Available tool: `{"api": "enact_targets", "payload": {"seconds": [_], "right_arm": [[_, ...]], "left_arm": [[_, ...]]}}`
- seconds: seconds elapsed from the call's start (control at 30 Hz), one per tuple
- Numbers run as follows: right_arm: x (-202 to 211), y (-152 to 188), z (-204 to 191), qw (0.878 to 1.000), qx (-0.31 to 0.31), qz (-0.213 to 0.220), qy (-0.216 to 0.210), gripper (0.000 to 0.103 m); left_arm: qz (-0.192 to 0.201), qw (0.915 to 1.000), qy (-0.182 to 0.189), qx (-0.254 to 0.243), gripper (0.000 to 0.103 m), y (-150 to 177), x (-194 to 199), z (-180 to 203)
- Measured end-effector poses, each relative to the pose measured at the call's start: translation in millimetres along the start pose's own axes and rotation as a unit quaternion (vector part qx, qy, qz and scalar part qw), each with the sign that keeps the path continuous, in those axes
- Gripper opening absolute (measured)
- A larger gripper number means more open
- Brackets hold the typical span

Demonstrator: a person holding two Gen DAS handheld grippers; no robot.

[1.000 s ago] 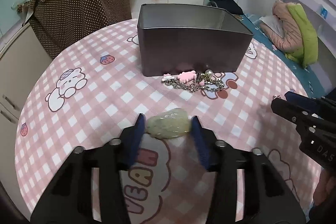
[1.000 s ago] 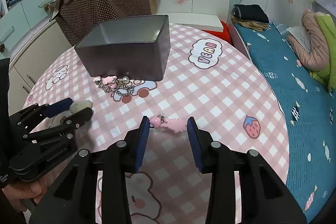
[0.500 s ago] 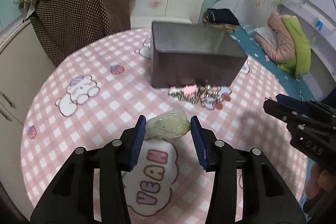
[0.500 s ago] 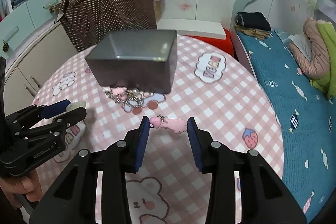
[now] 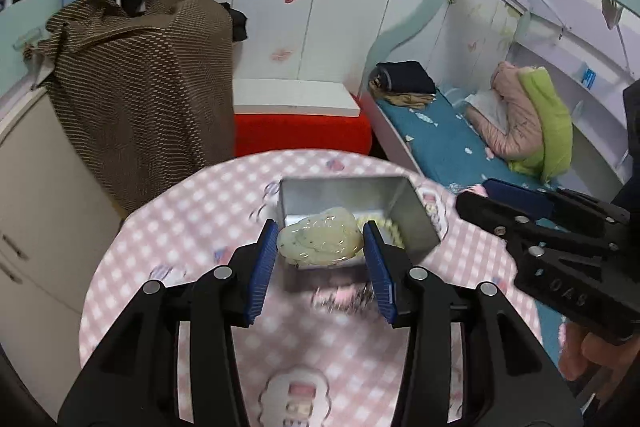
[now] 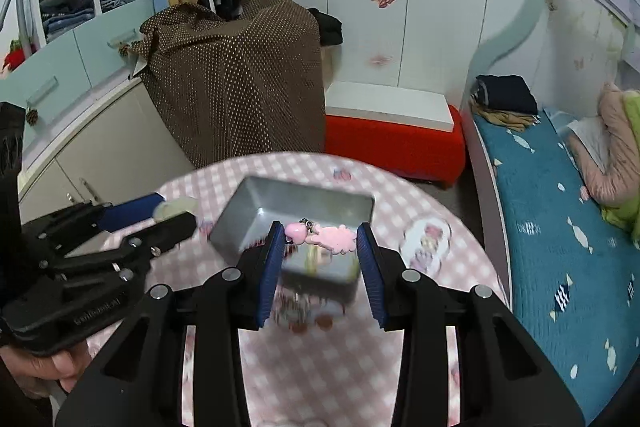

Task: Organize jewelry
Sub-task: 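Lower the jade pendant chain into the grey tin and open both grippers, then withdraw both tools from the tin toward the silver chain beside it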

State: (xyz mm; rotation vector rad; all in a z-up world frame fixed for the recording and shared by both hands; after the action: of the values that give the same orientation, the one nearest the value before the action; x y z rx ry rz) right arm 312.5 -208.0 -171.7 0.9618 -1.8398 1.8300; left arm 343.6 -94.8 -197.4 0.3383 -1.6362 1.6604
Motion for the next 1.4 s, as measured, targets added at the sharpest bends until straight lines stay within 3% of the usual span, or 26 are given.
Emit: {"api": "enact_targets", "payload": {"seconds": [0.27,0.7,0.8,0.9,0.97,1.4], "right_arm": [[-51,-12,7,0.998,-0.027,-0.051,-0.019,0.035],[-86,4,22,0.992,-0.058,-0.109,-0.015,0.04],[-83,2,27,0.992,-0.063,-0.106,-0.008,0.056],[-80,1,33,0.992,-0.076,-0.1,-0.011,0.074],[-76,0,37,0.992,-0.084,-0.091,-0.007,0.094],[-12,-4,36,0.994,-0.106,-0.017,0.027,0.096]], "left_arm": [[-0.033,0.9993,0.016,0.003,0.044,-30,-49,-1],[-0.081,0.9966,0.009,0.006,0.046,-14,-89,-9],[-0.076,0.9971,0.003,0.006,0.054,-16,-84,-14],[-0.059,0.9982,-0.003,0.015,0.078,-22,-73,-23],[-0.044,0.9988,-0.011,0.021,0.09,-27,-63,-28],[0.035,0.998,-0.052,0.004,0.095,-33,26,-31]]}}
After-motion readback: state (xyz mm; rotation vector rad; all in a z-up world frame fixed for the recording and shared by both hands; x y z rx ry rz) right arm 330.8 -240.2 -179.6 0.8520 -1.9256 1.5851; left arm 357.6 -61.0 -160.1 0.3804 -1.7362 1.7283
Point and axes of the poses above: each gripper's, at about its wrist camera, not at the fingertips, and x roughly against the way its jaws point, z to its right, y to its underside, the point moved 10 cm from there along -x, roughly the way its jaws point, and after that the axes turned 2 degrees about -x, right-handed, at the moved point
